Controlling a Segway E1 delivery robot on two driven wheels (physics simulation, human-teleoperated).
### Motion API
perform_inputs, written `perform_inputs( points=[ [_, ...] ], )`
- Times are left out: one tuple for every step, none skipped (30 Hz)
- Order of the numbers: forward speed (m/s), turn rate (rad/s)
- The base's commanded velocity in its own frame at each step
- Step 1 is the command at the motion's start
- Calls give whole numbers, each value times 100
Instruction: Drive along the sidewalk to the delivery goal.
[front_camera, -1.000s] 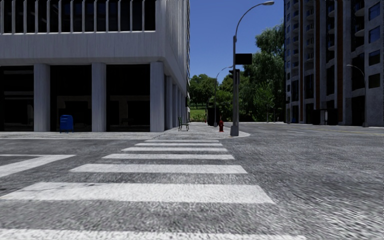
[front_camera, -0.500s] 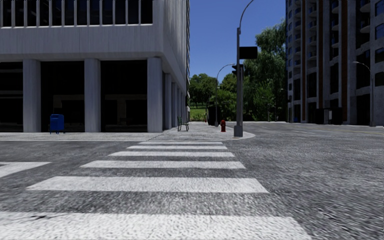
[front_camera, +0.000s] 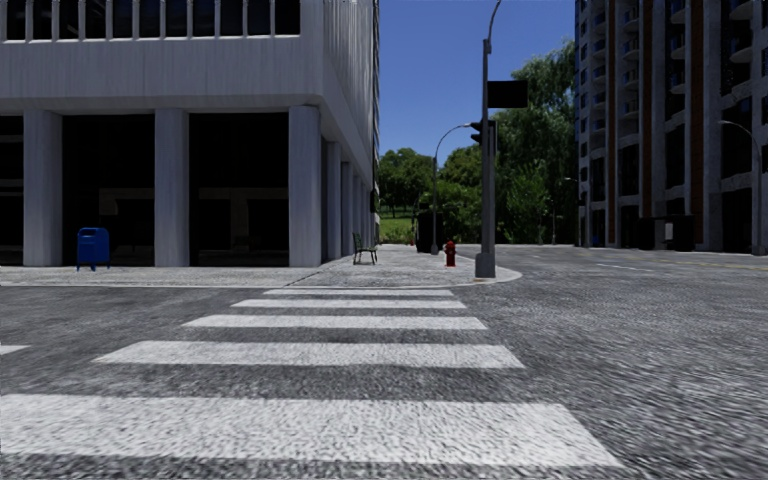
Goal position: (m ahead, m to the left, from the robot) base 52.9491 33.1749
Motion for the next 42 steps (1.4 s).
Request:
perform_inputs(
  points=[
    [149, 0],
    [149, 0],
    [149, 0],
    [167, 0],
    [200, 0],
    [200, 0],
    [200, 0],
    [200, 0],
    [200, 0],
    [200, 0],
    [200, 0],
    [200, 0],
    [200, 0],
    [200, 0],
    [200, 0],
    [200, 0],
    [200, 0],
    [200, 0],
    [200, 0],
    [200, 0],
    [200, 0],
    [200, 0],
    [200, 0],
    [200, 0],
    [200, 0],
    [200, 0],
    [200, 0],
    [200, 0],
    [200, 0],
    [200, 0],
    [200, 0],
    [200, 0],
    [200, 0],
    [200, 0],
    [200, 0],
    [200, 0],
    [200, 0],
    [200, 0],
    [200, 0],
    [200, 0],
    [200, 0],
    [200, 0]
  ],
)
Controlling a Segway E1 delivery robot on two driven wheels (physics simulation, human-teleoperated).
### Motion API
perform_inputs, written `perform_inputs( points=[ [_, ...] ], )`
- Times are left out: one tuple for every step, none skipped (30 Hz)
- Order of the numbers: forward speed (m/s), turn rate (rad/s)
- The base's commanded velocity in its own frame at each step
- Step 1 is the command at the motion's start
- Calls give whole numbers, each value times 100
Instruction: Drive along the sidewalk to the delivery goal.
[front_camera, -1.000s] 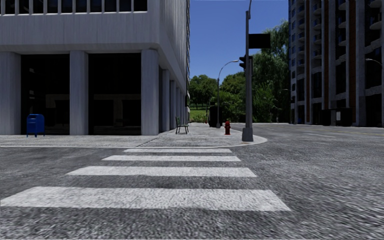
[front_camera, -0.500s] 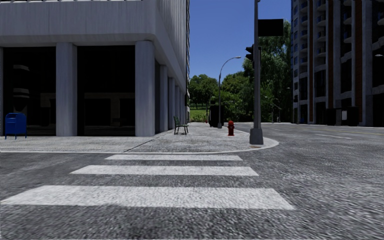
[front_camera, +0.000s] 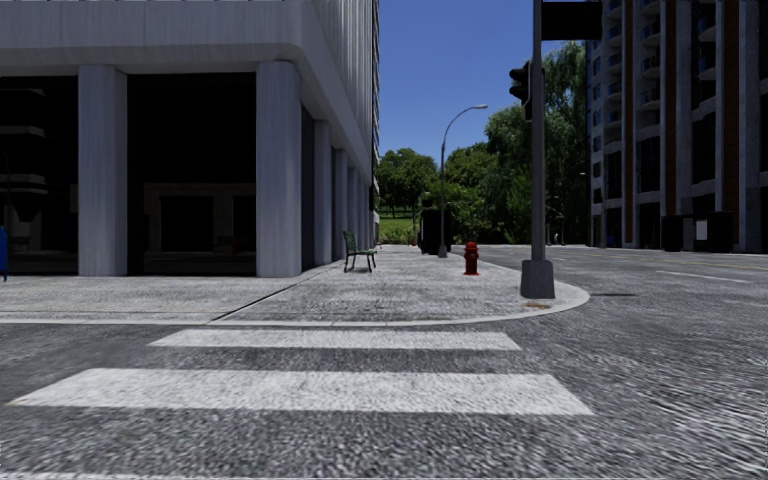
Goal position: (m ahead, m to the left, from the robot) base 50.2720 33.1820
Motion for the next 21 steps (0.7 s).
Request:
perform_inputs(
  points=[
    [200, 0],
    [200, 0],
    [200, 0],
    [200, 0],
    [200, 0],
    [200, 0],
    [200, 7],
    [200, 15],
    [200, 17],
    [200, 17],
    [200, 18],
    [200, 18],
    [200, 18],
    [200, 22],
    [200, 26],
    [200, 32],
    [200, 32],
    [200, 36],
    [200, 37],
    [200, 38],
    [200, 38]
  ],
)
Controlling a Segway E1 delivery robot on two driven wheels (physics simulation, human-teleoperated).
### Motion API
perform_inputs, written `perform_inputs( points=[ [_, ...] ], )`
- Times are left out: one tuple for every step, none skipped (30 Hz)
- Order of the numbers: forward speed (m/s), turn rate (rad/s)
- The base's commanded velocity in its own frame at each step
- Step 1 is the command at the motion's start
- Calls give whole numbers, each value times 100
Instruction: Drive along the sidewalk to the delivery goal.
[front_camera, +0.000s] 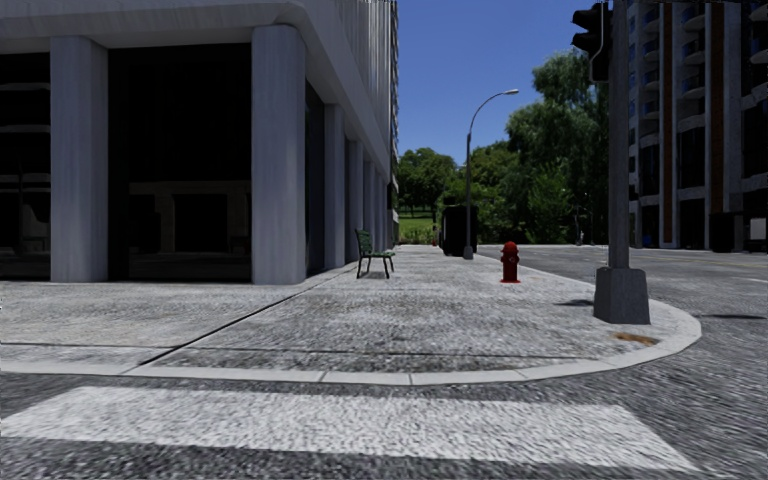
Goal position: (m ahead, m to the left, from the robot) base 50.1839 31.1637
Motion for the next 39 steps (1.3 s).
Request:
perform_inputs(
  points=[
    [200, 40],
    [200, 41],
    [200, 41],
    [200, 41],
    [200, 45],
    [200, 46],
    [200, 46],
    [200, 46],
    [200, 46],
    [200, 46],
    [200, 46],
    [200, 46],
    [200, 46],
    [200, 46],
    [200, 46],
    [200, 46],
    [200, 47],
    [200, 47],
    [200, 47],
    [200, 48],
    [200, 48],
    [195, 48],
    [195, 48],
    [192, 48],
    [188, 48],
    [188, 48],
    [186, 48],
    [183, 48],
    [174, 48],
    [174, 48],
    [167, 48],
    [161, 48],
    [158, 49],
    [158, 49],
    [156, 49],
    [155, 49],
    [155, 50],
    [155, 50],
    [154, 51]
  ],
)
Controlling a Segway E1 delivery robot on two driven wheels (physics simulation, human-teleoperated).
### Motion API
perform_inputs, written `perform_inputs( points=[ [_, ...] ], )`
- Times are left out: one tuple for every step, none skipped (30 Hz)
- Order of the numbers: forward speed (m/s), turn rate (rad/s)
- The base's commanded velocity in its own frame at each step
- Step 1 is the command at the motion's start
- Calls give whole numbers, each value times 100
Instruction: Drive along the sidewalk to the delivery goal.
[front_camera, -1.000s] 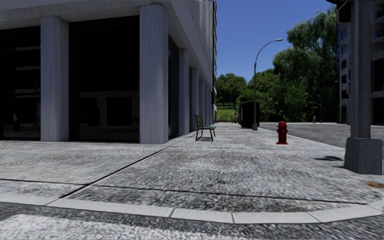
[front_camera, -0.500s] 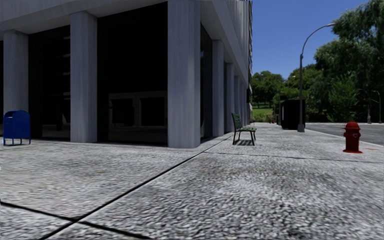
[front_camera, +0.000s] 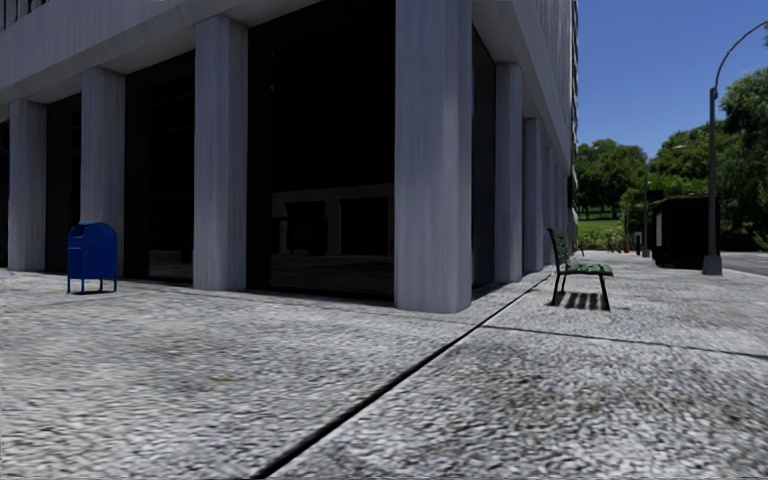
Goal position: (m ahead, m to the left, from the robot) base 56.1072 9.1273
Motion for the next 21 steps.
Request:
perform_inputs(
  points=[
    [153, 53],
    [153, 53],
    [153, 55],
    [152, 57],
    [151, 57],
    [151, 57],
    [150, 58],
    [150, 58],
    [150, 59],
    [150, 59],
    [150, 60],
    [150, 62],
    [150, 63],
    [150, 63],
    [150, 64],
    [150, 65],
    [150, 65],
    [150, 65],
    [150, 65],
    [149, 65],
    [147, 65]
  ],
)
